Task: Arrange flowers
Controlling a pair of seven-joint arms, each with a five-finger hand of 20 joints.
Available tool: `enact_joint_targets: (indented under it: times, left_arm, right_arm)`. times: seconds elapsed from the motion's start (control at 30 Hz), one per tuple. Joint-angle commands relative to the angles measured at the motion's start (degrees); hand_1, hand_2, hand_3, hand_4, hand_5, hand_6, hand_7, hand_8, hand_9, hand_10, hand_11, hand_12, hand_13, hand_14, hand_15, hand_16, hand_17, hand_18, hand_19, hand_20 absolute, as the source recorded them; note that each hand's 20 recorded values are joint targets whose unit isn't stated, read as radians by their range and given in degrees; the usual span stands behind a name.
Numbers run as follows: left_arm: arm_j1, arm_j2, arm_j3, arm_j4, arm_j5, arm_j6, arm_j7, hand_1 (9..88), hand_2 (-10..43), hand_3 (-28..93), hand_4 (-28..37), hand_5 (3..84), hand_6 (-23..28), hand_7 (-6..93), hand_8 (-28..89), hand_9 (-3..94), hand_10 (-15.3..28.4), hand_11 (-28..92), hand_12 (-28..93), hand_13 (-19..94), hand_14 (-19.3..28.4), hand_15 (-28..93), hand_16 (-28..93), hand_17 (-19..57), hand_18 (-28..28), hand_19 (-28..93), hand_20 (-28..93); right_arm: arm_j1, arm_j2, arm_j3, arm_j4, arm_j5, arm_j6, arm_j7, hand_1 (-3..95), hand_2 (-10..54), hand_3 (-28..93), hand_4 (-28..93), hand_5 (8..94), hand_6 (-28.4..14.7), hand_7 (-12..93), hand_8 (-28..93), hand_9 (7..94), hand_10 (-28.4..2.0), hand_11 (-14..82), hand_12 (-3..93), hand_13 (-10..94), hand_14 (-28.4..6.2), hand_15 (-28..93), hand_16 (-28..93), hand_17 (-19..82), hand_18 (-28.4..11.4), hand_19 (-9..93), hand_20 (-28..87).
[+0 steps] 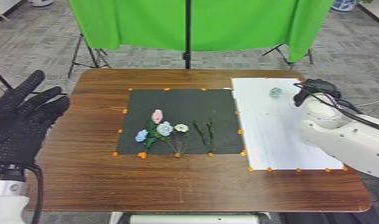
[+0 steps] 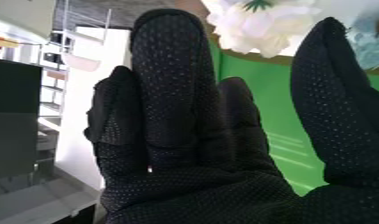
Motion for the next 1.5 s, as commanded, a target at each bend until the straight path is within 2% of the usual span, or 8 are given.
enact_joint_targets:
  times: [0.03, 0.17, 0.37, 0.5, 0.53, 0.97, 1.17, 1.5]
  left_arm:
    - [1.48, -0.69, 0.30, -0.02, -0.09, -0.38, 0.56, 21.9, 7.4, 79, -25.8, 35.0, 8.2, 15.1, -10, 34.0, 20.9, 32, 12, 26, 28.4, 62, -12, -5.0, 25.8, 62, 26]
    - [1.30, -1.15, 0.53, 0.02, 0.15, -0.43, 0.62, 21.9, 7.4, 79, -25.9, 35.1, 8.2, 15.2, -10, 34.0, 20.9, 32, 12, 26, 28.4, 62, -12, -5.0, 25.8, 62, 26]
    - [1.35, -1.25, 0.86, 0.11, 0.22, -0.76, 0.78, 22.0, 7.3, 79, -25.9, 35.3, 8.3, 15.3, -10, 34.1, 21.0, 32, 12, 27, 28.4, 62, -12, -5.0, 25.8, 62, 26]
    - [1.13, -1.36, 1.01, 0.11, 0.33, -0.67, 0.57, 22.1, 7.3, 79, -26.0, 35.3, 8.3, 15.2, -10, 34.0, 21.0, 32, 12, 27, 28.4, 62, -12, -5.0, 25.8, 62, 26]
    - [1.26, -1.39, 1.00, 0.07, 0.37, -0.69, 0.61, 22.0, 7.4, 79, -25.9, 35.3, 8.3, 15.2, -10, 34.1, 20.9, 31, 12, 27, 28.4, 62, -12, -5.0, 25.8, 62, 26]
    - [1.01, -1.27, 0.36, -0.11, 0.72, -0.91, -0.65, 22.0, 7.4, 79, -25.9, 35.2, 8.3, 15.1, -10, 34.1, 21.0, 31, 12, 27, 28.4, 62, -12, -5.0, 25.8, 62, 26]
    - [0.44, -1.09, 0.07, -0.27, 1.02, -1.08, -1.58, 22.0, 7.5, 79, -25.8, 35.1, 8.2, 15.1, -10, 34.1, 21.0, 31, 12, 27, 28.4, 62, -12, -5.0, 25.8, 62, 26]
    - [-2.13, 0.03, 0.04, 0.26, 1.43, -1.88, -3.50, 22.1, 7.5, 79, -25.9, 35.2, 8.3, 15.1, -10, 34.1, 21.0, 31, 12, 27, 28.4, 62, -12, -5.0, 25.8, 62, 26]
  right_arm:
    - [-2.33, -1.48, 2.09, 1.24, 1.25, -3.43, -1.02, 35.8, -9.5, 75, -27, 37.9, 3.3, 13, -11, 71.7, -15.2, 25.1, 15.2, 76, -8.5, 60, 15, 48, -17.9, 93, 14]
    - [-4.50, -1.78, 5.96, 2.12, 4.51, -7.96, -2.75, 36.9, -9.5, 75, -27, 41.9, 4.3, 14, -13, 70.7, -14.5, 24.0, 15.1, 75, -8.3, 60, 15, 47, -17.7, 93, 11]
    - [-3.34, -1.42, 1.08, 2.95, 0.02, -2.93, -3.26, 44.5, -9.5, 74, -28, 62.7, 5.0, 16, -13, 76.2, -10.0, 20.2, 15.8, 77, -6.1, 57, 15, 47, -16.6, 93, 4]
    - [-2.59, -0.94, -2.48, 2.89, -3.02, 1.73, -3.95, 54.9, -9.5, 66, -28, 81.2, 4.5, 18, -1, 89.3, -5.7, 7.2, 28.1, 83, -2.9, 53, 19, 51, -14.1, 93, 5]
    - [-2.70, -0.86, -2.69, 2.73, -4.02, 2.87, -4.58, 55.6, -9.5, 65, -28, 82.3, 4.5, 18, 0, 90.7, -5.6, 6.9, 28.6, 84, -2.6, 53, 19, 51, -13.7, 93, 6]
    - [3.44, -2.67, -8.13, -5.47, -13.82, 17.42, -4.46, 56.3, -9.5, 69, -28, 86.0, 2.7, 18, 3, 93.7, -5.5, 10.2, 30.8, 87, -1.9, 54, 21, 52, -14.6, 93, 18]
    - [5.51, -8.86, -7.90, -8.10, -9.94, 18.69, -8.86, 56.4, -9.5, 70, -28, 86.4, 2.5, 17, 3, 93.7, -5.6, 11.6, 30.8, 87, -2.1, 54, 21, 52, -15.0, 93, 20]
    - [6.89, -20.90, -10.75, -6.90, -5.75, 19.10, -8.61, 55.9, -9.5, 70, -28, 86.2, 2.5, 18, 4, 93.7, -5.4, 11.4, 31.3, 87, -1.9, 55, 21, 52, -14.7, 93, 22]
